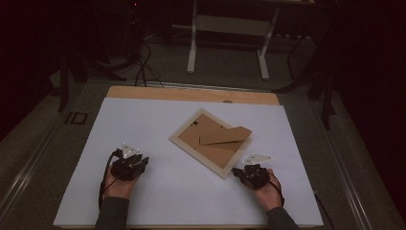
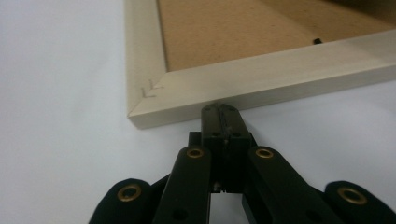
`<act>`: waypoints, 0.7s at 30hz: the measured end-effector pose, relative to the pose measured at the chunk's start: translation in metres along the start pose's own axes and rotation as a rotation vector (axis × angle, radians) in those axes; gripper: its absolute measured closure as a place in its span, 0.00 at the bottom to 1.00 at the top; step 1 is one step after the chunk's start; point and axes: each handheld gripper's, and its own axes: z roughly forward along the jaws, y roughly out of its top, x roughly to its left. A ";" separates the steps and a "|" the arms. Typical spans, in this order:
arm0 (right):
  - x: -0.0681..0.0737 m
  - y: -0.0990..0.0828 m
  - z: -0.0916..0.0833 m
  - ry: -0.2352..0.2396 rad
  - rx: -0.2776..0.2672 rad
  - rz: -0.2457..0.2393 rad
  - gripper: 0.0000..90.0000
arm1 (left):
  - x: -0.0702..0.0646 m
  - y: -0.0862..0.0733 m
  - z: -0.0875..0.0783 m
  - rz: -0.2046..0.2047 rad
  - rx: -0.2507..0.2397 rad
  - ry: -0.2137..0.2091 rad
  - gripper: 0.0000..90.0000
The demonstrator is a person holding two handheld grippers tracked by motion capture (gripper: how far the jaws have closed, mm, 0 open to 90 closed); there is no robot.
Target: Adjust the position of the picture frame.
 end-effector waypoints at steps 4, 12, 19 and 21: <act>0.009 0.004 0.005 0.011 -0.002 -0.016 1.00 | -0.002 0.000 0.000 0.002 -0.003 -0.003 0.76; 0.017 0.008 0.011 0.034 -0.010 -0.025 1.00 | -0.003 0.001 0.000 0.005 0.000 -0.002 0.76; 0.024 0.014 0.017 0.050 -0.010 -0.034 1.00 | -0.005 0.001 0.002 0.013 0.008 -0.001 0.75; 0.025 0.017 0.019 0.061 -0.008 -0.040 1.00 | -0.006 0.001 0.002 0.019 0.008 0.003 0.75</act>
